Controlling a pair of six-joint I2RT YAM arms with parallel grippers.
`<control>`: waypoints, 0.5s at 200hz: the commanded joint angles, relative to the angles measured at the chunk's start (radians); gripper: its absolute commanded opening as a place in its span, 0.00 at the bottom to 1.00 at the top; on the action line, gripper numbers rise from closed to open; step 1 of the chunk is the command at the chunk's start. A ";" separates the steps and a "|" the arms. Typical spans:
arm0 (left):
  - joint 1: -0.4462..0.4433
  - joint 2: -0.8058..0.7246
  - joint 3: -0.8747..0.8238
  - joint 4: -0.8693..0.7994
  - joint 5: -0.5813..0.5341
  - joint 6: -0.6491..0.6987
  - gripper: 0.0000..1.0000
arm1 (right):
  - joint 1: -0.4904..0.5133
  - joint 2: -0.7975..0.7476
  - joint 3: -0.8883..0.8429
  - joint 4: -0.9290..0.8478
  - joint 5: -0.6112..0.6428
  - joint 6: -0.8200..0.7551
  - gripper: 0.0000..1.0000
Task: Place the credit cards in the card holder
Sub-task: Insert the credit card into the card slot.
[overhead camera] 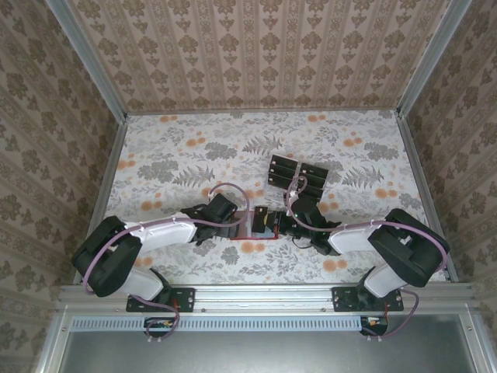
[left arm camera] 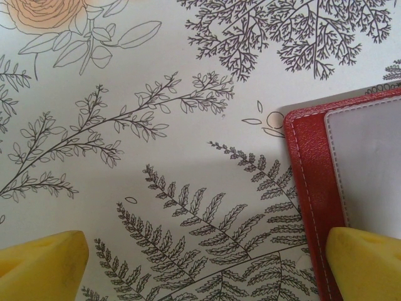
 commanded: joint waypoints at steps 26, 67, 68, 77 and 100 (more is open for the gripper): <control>0.008 0.020 -0.012 -0.021 -0.002 0.020 1.00 | -0.003 0.030 -0.032 0.088 -0.001 0.027 0.00; 0.008 0.019 -0.015 -0.018 0.000 0.020 1.00 | -0.002 0.061 -0.038 0.147 -0.014 0.054 0.00; 0.008 0.019 -0.015 -0.018 0.000 0.020 1.00 | -0.002 0.062 -0.038 0.148 -0.015 0.056 0.00; 0.008 0.018 -0.016 -0.018 0.000 0.020 1.00 | 0.000 0.071 -0.037 0.161 -0.019 0.061 0.00; 0.008 0.018 -0.019 -0.015 0.001 0.020 1.00 | 0.002 0.090 -0.036 0.182 -0.023 0.071 0.00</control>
